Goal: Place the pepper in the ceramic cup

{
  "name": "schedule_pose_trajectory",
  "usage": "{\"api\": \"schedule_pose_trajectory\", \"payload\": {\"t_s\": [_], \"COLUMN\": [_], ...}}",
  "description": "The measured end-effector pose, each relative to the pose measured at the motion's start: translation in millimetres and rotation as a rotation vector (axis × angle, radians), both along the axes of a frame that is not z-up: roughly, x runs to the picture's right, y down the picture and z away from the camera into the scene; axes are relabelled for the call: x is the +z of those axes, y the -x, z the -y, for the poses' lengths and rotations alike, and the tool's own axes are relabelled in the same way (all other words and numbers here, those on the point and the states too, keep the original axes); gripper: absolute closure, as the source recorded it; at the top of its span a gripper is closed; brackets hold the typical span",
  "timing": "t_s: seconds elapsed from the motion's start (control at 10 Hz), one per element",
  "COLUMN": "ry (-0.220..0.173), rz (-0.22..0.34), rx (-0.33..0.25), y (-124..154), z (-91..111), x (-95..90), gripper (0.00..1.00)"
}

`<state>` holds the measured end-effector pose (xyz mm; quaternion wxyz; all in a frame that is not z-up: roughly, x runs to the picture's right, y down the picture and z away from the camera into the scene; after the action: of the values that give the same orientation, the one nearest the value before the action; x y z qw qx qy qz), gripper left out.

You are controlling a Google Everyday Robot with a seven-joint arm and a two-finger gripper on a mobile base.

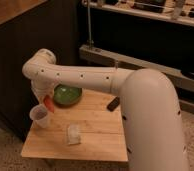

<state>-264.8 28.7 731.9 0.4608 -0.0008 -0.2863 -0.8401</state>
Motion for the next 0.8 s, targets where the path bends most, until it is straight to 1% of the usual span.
{"api": "schedule_pose_trajectory", "payload": {"t_s": [0.8], "ry": [-0.021], "rz": [0.006], "rx": [-0.016], "y": [8.2], "z": [-0.9], "x": [-2.4], "gripper": [0.97]}}
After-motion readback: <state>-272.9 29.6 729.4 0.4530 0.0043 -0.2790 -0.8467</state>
